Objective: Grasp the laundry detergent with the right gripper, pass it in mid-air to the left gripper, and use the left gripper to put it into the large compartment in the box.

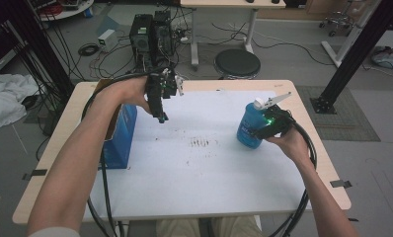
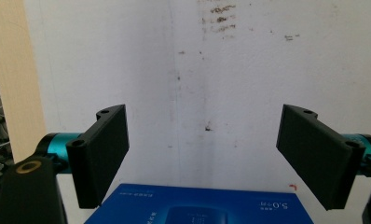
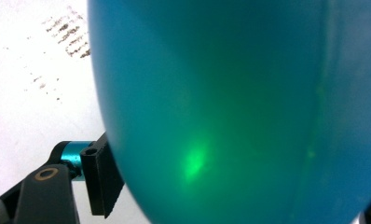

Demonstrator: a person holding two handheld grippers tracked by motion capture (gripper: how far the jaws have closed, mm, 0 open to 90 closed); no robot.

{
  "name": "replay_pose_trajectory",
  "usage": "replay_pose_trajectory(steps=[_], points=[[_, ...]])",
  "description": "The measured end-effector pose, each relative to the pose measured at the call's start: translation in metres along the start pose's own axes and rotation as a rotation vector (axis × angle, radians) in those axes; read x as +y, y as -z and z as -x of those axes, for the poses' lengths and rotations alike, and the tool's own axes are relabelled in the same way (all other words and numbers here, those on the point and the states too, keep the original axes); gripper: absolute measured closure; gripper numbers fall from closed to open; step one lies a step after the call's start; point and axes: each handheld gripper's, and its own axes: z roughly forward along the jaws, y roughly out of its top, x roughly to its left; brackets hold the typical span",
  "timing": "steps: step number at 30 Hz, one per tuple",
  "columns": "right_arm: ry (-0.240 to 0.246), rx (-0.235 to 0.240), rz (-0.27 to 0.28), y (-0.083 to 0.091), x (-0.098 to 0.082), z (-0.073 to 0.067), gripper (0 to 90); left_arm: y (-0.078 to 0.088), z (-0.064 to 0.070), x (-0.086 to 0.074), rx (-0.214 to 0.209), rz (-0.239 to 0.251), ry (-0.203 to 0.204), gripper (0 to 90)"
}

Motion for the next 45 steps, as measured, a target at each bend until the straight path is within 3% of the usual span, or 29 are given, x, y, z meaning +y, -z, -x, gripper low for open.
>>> replay_pose_trajectory(steps=[4, 6, 45], points=[[-0.007, 0.001, 0.008, -0.0016, -0.0007, 0.0001, 19.5, -0.0002, -0.0001, -0.0009, -0.001, 0.0, 0.001, 17.0], [-0.003, 0.003, 0.011, -0.0019, -0.0011, 0.0002, 24.4, -0.0004, -0.0001, -0.0015, 0.0, 0.0, 0.004, 16.9], [-0.023, 0.018, 0.051, -0.0089, -0.0021, 0.0044, 30.7, -0.0033, -0.0002, -0.0008, -0.005, 0.005, 0.004, 17.0]])
